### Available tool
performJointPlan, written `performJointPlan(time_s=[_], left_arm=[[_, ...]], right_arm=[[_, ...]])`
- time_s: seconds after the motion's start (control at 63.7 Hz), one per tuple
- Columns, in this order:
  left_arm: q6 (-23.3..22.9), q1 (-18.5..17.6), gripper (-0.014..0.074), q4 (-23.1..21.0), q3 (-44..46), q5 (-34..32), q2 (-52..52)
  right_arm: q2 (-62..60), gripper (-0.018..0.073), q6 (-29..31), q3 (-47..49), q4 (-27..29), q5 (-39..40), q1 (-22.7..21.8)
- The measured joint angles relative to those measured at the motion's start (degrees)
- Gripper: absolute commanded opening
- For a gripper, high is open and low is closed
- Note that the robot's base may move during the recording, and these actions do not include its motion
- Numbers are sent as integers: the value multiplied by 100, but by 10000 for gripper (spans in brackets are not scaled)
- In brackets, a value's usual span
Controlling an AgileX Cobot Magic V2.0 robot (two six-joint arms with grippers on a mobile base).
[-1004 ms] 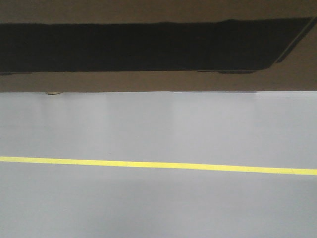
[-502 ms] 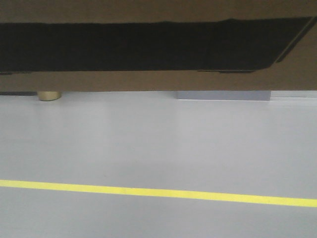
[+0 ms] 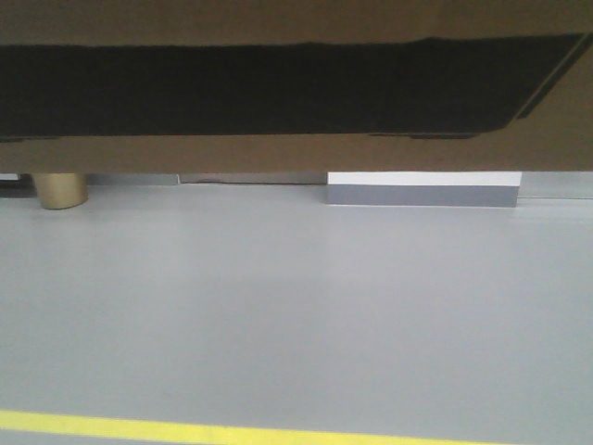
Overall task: Grab box from left shelf to table start
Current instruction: 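Hold the box with both grippers while the base drives across the floor, then keep holding the box with both grippers while the base turns down the corridor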
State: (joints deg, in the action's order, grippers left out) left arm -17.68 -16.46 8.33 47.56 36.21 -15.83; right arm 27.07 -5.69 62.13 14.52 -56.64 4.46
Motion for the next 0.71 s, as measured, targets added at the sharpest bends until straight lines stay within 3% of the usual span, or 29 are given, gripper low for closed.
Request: performJointPlan(time_s=[0.706], left_arm=[[0,0,-102,0,0,0,0]], right_arm=[[0,56,0,0,0,0,0]])
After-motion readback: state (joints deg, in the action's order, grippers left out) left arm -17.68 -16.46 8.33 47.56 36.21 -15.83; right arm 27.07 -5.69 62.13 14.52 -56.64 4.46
